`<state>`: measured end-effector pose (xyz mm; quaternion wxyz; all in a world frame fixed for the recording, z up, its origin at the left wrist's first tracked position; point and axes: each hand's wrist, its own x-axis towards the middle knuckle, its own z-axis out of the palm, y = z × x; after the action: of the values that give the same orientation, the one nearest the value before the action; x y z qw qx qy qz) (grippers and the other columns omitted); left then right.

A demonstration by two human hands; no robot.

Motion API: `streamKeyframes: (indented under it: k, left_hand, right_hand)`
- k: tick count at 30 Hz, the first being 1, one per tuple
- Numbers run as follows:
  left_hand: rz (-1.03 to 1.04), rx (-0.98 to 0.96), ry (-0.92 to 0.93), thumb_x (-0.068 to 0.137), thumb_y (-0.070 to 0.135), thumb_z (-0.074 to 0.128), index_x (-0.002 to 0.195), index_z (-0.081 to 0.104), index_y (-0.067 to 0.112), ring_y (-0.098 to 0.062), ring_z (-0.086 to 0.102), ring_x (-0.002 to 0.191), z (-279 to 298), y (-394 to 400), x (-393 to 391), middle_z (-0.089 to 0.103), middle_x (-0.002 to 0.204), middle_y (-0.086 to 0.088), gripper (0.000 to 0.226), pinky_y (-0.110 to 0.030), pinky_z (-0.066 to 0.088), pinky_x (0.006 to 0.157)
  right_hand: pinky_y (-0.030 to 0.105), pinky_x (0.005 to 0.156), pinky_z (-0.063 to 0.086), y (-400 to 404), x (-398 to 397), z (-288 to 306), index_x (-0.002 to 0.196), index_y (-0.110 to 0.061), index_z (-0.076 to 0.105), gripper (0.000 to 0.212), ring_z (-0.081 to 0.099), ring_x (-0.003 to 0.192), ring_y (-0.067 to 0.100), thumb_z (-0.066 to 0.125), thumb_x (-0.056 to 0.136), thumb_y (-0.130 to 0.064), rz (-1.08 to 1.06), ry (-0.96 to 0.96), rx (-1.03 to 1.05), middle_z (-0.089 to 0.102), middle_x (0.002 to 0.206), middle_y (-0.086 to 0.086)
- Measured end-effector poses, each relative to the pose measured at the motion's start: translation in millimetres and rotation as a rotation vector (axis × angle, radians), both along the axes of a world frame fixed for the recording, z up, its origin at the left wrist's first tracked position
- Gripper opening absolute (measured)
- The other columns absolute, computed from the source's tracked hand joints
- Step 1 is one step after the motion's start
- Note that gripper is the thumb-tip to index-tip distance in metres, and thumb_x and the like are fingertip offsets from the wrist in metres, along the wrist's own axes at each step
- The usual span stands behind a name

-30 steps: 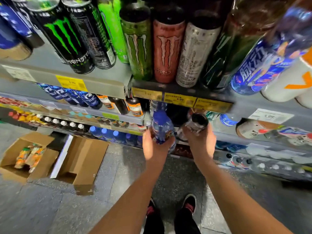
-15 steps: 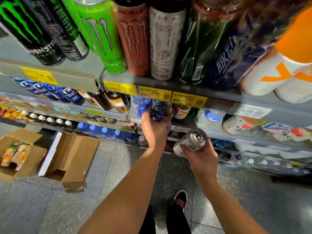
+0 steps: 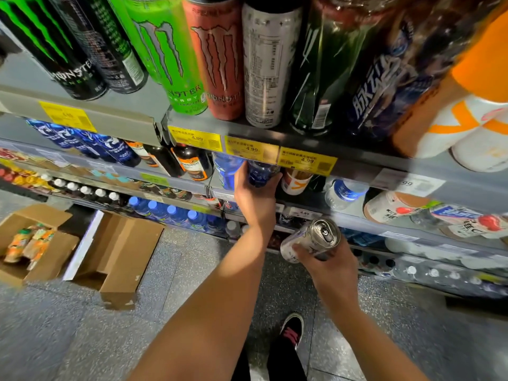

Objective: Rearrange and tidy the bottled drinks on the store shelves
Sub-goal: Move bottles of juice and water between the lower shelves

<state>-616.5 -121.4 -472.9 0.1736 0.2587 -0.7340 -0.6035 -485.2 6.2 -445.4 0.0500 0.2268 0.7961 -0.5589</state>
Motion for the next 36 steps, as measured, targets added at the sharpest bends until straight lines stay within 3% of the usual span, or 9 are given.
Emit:
streamKeyframes:
  k: [4,10,13,17,21,26,29,32,36]
  left_hand:
    - [0.021,-0.070,0.015,0.065,0.021,0.091,0.100,0.067,0.002,-0.017,0.058,0.089,-4.2,8.2,-6.4,0.066,0.096,-0.008,0.047,-0.022,0.047,0.078]
    - [0.104,-0.004,-0.055,0.058,0.036,0.087,0.101,0.067,0.015,-0.025,0.063,0.095,-17.9,17.3,-15.2,0.068,0.099,-0.002,0.051,-0.046,0.053,0.085]
    - [0.143,0.016,-0.093,0.062,0.030,0.090,0.113,0.066,0.015,-0.017,0.060,0.104,-15.5,23.5,-11.3,0.065,0.110,-0.001,0.058,-0.031,0.048,0.094]
    - [0.117,0.036,-0.141,0.069,0.023,0.090,0.125,0.059,0.011,-0.008,0.051,0.101,0.2,26.0,-5.3,0.053,0.120,-0.002,0.064,-0.015,0.036,0.087]
    - [0.109,0.015,-0.179,0.074,0.019,0.087,0.129,0.057,0.011,-0.002,0.052,0.090,35.9,18.8,20.6,0.052,0.112,0.003,0.063,-0.017,0.041,0.086]
    - [0.107,0.030,-0.056,0.082,-0.002,0.074,0.105,0.064,0.018,0.012,0.057,0.077,95.0,15.3,62.2,0.058,0.099,-0.003,0.032,-0.016,0.047,0.073]
    - [0.041,0.029,0.072,0.085,0.000,0.073,0.100,0.064,0.023,0.008,0.059,0.081,141.2,21.7,72.3,0.061,0.097,0.002,0.029,-0.008,0.045,0.072]
    - [-0.050,-0.049,0.177,0.081,0.006,0.079,0.102,0.061,0.036,-0.006,0.062,0.091,183.1,32.2,61.0,0.063,0.102,0.007,0.041,-0.018,0.049,0.084]
    - [-0.123,-0.268,0.187,0.076,0.019,0.083,0.121,0.062,0.013,-0.015,0.058,0.103,211.9,45.5,28.8,0.065,0.112,-0.006,0.050,-0.021,0.045,0.088]
  right_hand:
    - [0.037,0.089,0.057,5.0,-1.6,-0.8,0.109,-0.034,0.063,0.050,0.069,0.092,0.003,0.090,0.066,-0.032,0.016,-0.001,0.028,0.073,0.099,-0.014]
    - [0.027,0.084,0.055,10.2,-2.3,-2.0,0.107,-0.031,0.064,0.049,0.067,0.086,-0.005,0.091,0.066,-0.031,0.036,-0.034,0.024,0.073,0.095,-0.016]
    - [0.025,0.084,0.053,13.6,0.3,-4.8,0.111,-0.027,0.065,0.053,0.068,0.088,-0.004,0.091,0.065,-0.034,0.047,-0.046,0.041,0.073,0.096,-0.015]
    - [0.019,0.081,0.050,17.9,-0.3,3.8,0.109,-0.030,0.064,0.049,0.064,0.086,-0.011,0.090,0.067,-0.032,0.036,-0.048,0.043,0.071,0.095,-0.018]
    - [0.021,0.083,0.050,23.3,-2.8,25.4,0.110,-0.031,0.064,0.046,0.065,0.090,-0.005,0.088,0.070,-0.030,0.008,0.008,0.038,0.071,0.099,-0.018]
    - [0.010,0.072,0.042,26.5,-4.8,66.2,0.103,-0.029,0.065,0.044,0.061,0.088,-0.008,0.088,0.067,-0.040,0.055,0.091,0.093,0.068,0.093,-0.022]
    - [0.020,0.077,0.047,29.0,-4.0,88.3,0.106,-0.030,0.068,0.050,0.064,0.091,-0.004,0.089,0.064,-0.045,0.056,0.109,0.051,0.071,0.094,-0.020]
    - [0.022,0.072,0.043,33.6,-3.4,116.2,0.094,-0.040,0.060,0.042,0.055,0.080,-0.013,0.090,0.064,-0.043,0.053,0.118,0.011,0.063,0.084,-0.028]
    - [0.021,0.067,0.042,42.2,-1.4,131.6,0.090,-0.039,0.058,0.042,0.060,0.076,0.004,0.091,0.064,-0.037,0.047,0.134,0.017,0.061,0.080,-0.026]
